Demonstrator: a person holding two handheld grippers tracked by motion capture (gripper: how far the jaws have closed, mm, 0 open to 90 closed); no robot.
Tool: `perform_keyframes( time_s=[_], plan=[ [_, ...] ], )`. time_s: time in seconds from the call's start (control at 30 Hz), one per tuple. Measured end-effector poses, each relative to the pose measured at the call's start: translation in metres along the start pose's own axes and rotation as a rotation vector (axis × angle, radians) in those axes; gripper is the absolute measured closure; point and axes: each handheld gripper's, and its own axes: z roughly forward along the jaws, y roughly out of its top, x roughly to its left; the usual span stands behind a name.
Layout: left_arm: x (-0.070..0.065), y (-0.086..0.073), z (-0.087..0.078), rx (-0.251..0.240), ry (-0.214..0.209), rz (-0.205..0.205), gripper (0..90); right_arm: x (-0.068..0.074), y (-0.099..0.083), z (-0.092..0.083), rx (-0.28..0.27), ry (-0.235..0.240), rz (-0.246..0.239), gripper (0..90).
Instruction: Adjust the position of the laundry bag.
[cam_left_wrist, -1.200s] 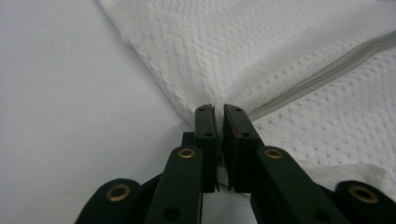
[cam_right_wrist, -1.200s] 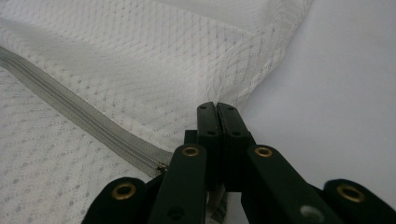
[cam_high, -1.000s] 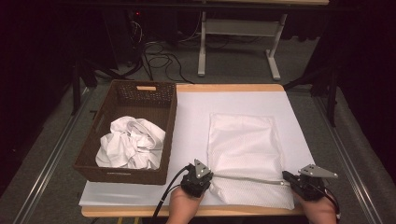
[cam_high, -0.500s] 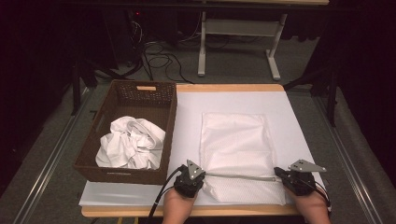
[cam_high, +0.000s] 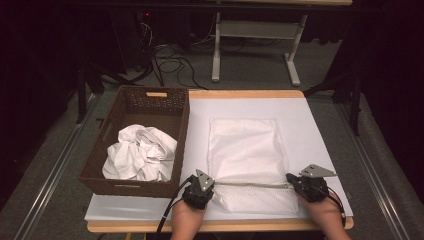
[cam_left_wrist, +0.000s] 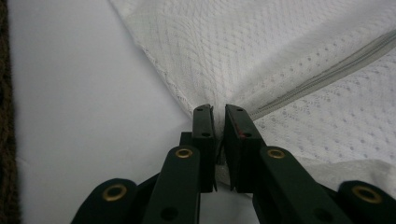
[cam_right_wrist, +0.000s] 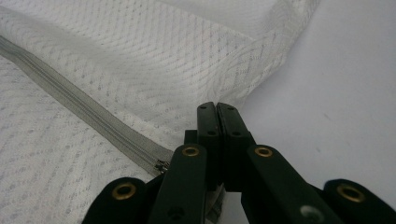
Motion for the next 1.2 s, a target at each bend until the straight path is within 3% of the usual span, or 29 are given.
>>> perform_keyframes(
  time_s=[0.2,0.47,0.63,0.8,0.93,0.97,1.03,1.13,1.17,1.2],
  plan=[
    [0.003,0.002,0.003,-0.001,0.029,-0.012,80.6,0.000,0.007,0.008,0.005,-0.010,-0.012,90.0],
    [0.006,0.002,0.003,-0.006,0.035,-0.019,77.5,0.000,0.007,0.008,0.004,-0.011,-0.018,90.0],
    [0.009,0.001,0.002,0.001,0.015,-0.053,69.0,-0.001,0.006,0.007,-0.001,-0.017,-0.008,85.1],
    [0.008,0.002,-0.002,-0.032,0.018,-0.054,61.7,-0.005,0.006,-0.003,-0.045,-0.009,0.011,85.1],
    [0.005,0.005,-0.010,-0.075,-0.012,-0.045,63.8,-0.006,0.005,-0.012,-0.068,-0.004,0.018,85.1],
    [0.004,0.007,-0.014,-0.090,-0.037,-0.045,71.0,-0.007,0.001,-0.019,-0.079,-0.006,0.021,85.5],
    [-0.001,0.010,-0.023,-0.118,-0.067,-0.040,76.8,-0.008,-0.002,-0.025,-0.086,-0.008,0.029,86.5],
    [-0.006,0.009,-0.034,-0.122,-0.100,-0.024,80.9,-0.010,-0.009,-0.039,-0.107,-0.006,0.064,90.0],
    [-0.006,0.009,-0.034,-0.122,-0.100,-0.024,80.9,-0.010,-0.009,-0.039,-0.107,-0.006,0.064,90.0],
    [-0.008,0.006,-0.037,-0.121,-0.127,-0.024,80.9,-0.011,-0.013,-0.044,-0.114,-0.003,0.054,90.0]
  ],
)
